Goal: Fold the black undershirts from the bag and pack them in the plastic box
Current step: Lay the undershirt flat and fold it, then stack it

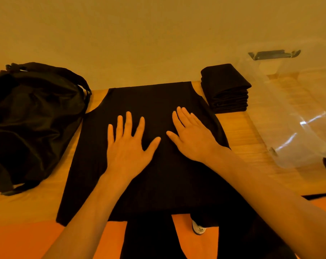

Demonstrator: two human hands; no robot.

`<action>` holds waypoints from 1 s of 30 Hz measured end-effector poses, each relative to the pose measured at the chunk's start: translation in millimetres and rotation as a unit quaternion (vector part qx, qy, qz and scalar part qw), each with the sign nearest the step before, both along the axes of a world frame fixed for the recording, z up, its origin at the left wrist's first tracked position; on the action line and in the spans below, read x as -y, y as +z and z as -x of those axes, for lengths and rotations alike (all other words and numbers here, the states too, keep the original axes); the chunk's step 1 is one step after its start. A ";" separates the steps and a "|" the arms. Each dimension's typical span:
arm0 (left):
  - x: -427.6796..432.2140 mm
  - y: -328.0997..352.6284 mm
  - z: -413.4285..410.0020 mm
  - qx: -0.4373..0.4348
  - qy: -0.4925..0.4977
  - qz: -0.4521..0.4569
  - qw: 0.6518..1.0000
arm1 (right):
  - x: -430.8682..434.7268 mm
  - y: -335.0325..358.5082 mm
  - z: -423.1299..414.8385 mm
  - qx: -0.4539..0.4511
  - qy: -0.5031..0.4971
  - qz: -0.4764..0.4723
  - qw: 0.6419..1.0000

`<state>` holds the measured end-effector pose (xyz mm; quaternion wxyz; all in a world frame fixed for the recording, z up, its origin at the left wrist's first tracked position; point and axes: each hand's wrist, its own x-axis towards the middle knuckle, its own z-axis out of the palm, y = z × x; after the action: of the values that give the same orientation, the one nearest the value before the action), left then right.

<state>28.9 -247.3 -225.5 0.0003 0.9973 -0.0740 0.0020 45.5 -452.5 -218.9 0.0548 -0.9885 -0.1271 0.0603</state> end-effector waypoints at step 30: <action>-28.7 9.4 -3.1 0.009 -0.014 0.001 1.000 | 11.9 -5.0 58.9 0.007 0.026 0.007 1.000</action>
<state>32.1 -218.6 -216.1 0.0007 0.9960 -0.0884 0.0109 -13.5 -464.4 -223.8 0.0458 -0.9856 -0.1530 0.0551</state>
